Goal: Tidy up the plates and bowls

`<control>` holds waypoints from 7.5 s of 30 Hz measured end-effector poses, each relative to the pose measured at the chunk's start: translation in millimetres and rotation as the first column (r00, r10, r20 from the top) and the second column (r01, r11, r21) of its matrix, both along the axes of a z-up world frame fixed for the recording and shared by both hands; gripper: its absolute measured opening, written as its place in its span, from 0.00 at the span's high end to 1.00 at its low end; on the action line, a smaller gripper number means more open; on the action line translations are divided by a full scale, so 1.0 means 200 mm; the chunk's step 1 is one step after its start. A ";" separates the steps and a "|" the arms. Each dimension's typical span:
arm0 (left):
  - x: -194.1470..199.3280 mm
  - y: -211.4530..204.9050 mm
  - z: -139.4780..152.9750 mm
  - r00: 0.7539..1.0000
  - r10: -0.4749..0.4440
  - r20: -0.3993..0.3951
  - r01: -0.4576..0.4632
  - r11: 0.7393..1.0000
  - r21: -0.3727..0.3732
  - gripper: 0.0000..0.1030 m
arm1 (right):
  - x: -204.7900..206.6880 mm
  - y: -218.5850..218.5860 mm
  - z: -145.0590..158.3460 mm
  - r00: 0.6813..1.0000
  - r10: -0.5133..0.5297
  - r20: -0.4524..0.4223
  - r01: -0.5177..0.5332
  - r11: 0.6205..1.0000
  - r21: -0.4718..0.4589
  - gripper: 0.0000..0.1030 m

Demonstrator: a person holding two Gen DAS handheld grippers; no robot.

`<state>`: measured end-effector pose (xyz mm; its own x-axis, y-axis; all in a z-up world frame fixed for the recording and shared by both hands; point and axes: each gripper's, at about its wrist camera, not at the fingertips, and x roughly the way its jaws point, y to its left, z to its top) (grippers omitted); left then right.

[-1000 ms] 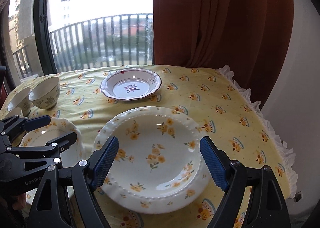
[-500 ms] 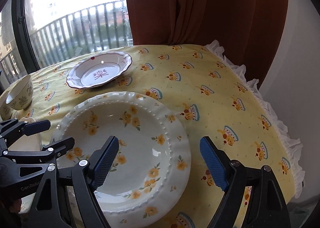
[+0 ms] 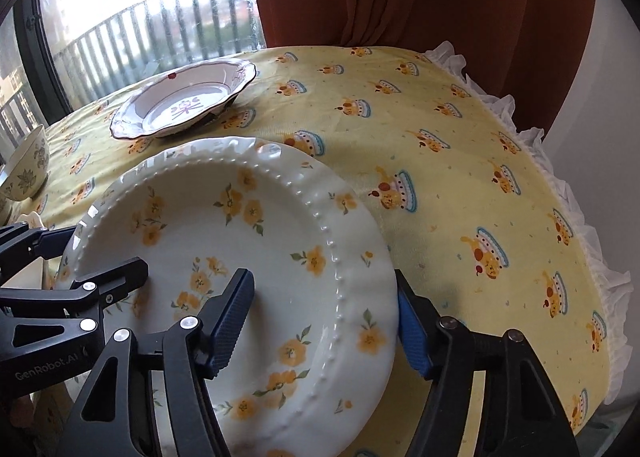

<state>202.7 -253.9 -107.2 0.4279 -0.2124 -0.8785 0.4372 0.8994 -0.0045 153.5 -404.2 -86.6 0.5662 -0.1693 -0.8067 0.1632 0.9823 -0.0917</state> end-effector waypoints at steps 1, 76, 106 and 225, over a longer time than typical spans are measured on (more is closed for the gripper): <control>0.00 0.00 0.00 1.000 -0.001 0.003 0.001 1.000 0.003 0.35 | 0.00 0.00 0.00 1.000 -0.007 -0.005 0.007 1.000 0.004 0.32; -0.36 0.65 0.31 0.986 0.148 0.080 -0.139 0.984 -0.107 0.32 | -0.20 0.70 0.38 0.996 0.065 0.064 -0.061 0.996 -0.058 0.32; -0.28 0.83 0.10 0.975 0.219 -0.039 -0.221 0.973 -0.072 0.30 | -0.06 0.97 0.09 0.991 0.115 -0.070 -0.116 0.993 -0.007 0.32; 0.99 0.07 0.17 0.969 0.192 0.154 -0.206 0.975 0.081 0.18 | 1.15 0.15 0.07 0.999 -0.047 -0.012 0.048 0.992 0.115 0.33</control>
